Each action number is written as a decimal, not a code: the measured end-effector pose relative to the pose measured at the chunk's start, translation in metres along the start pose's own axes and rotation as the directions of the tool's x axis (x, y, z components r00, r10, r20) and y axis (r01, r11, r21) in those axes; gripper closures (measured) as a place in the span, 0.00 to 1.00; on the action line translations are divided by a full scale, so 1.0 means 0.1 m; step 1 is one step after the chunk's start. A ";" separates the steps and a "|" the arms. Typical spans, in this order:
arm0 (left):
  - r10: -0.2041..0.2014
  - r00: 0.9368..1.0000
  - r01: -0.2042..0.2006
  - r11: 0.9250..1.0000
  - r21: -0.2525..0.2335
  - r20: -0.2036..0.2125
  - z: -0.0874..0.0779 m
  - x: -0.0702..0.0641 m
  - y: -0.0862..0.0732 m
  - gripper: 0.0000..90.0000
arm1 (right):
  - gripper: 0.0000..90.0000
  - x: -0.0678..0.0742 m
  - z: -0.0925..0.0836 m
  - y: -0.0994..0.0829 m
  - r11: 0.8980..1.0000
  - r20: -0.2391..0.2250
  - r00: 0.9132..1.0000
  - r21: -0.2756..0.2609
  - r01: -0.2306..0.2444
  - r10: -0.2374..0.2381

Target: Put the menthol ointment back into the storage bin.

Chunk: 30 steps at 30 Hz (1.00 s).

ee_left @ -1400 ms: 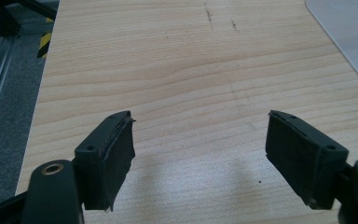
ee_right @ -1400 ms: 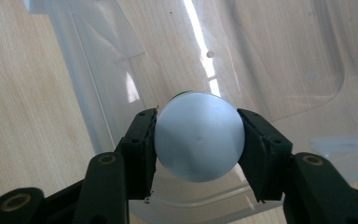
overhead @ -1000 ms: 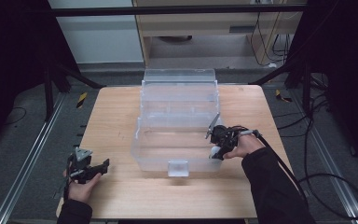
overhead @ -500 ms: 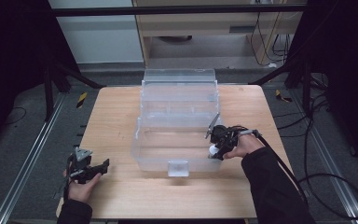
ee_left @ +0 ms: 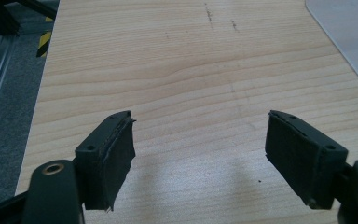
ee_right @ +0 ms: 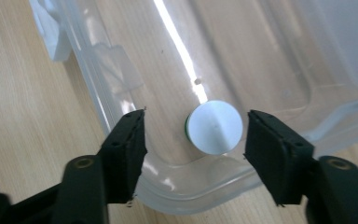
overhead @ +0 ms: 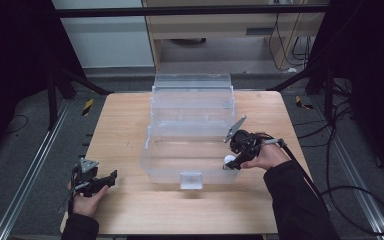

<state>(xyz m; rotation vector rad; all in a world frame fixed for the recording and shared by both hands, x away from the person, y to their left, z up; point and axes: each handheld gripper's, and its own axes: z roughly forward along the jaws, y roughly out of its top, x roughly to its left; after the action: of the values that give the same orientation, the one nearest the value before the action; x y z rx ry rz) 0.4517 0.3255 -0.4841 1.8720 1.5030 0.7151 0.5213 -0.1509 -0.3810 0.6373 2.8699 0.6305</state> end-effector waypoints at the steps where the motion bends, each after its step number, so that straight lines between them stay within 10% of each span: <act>1: -0.002 1.000 0.002 1.000 -0.002 0.005 0.00 0.00 0.00 0.26 | 0.36 0.03 -0.07 -0.03 0.999 0.019 1.000 -0.041 -0.009 0.010; 8: -0.008 1.000 0.008 1.000 -0.007 0.027 -0.02 -0.01 0.01 0.33 | 0.26 0.08 -0.29 -0.21 0.975 0.055 0.996 -0.214 -0.062 0.075; 13: -0.023 0.999 0.024 1.000 -0.018 0.038 -0.06 0.00 0.01 0.44 | 0.25 0.17 -0.49 -0.55 0.878 0.103 0.962 -0.442 -0.185 0.255; 14: -0.023 0.999 0.024 1.000 -0.018 0.038 -0.06 0.00 0.01 0.46 | 0.25 0.17 -0.49 -0.55 0.878 0.103 0.962 -0.442 -0.185 0.255; 15: -0.031 0.998 0.033 0.999 -0.023 0.047 -0.08 0.02 0.02 0.51 | 0.25 0.20 -0.50 -0.68 0.848 0.107 0.945 -0.481 -0.224 0.310; 18: -0.034 0.998 0.035 0.999 -0.017 0.062 -0.10 0.02 0.02 0.59 | 0.24 0.22 -0.46 -0.90 0.803 0.123 0.914 -0.532 -0.268 0.386; 22: -0.035 0.997 0.036 0.999 -0.010 0.064 -0.10 0.02 0.02 0.64 | 0.23 0.20 -0.40 -1.13 0.766 0.131 0.882 -0.563 -0.309 0.452; 23: -0.036 0.998 0.037 0.999 -0.011 0.060 -0.11 0.02 0.03 0.66 | 0.22 0.17 -0.36 -1.28 0.723 0.119 0.850 -0.594 -0.353 0.512; 24: -0.038 0.998 0.038 0.999 -0.011 0.059 -0.11 0.02 0.03 0.66 | 0.22 0.16 -0.33 -1.36 0.702 0.119 0.834 -0.611 -0.366 0.538; 26: -0.039 0.998 0.040 0.999 -0.012 0.058 -0.11 0.02 0.03 0.65 | 0.22 0.14 -0.31 -1.41 0.692 0.122 0.824 -0.618 -0.373 0.553; 27: -0.037 0.998 0.037 0.999 -0.012 0.046 -0.11 0.03 0.02 0.64 | 0.22 0.10 -0.23 -1.56 0.677 0.128 0.794 -0.612 -0.408 0.594; 30: -0.039 0.999 0.040 0.999 -0.015 0.030 -0.11 0.03 0.02 0.58 | 0.21 0.06 -0.14 -1.72 0.655 0.147 0.762 -0.626 -0.422 0.631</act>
<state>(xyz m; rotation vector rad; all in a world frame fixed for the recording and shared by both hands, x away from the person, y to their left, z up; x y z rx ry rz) 0.4455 0.3293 -0.4756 1.8287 1.5074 0.6760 0.4486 -0.2951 -0.4423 1.3410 1.9636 1.2283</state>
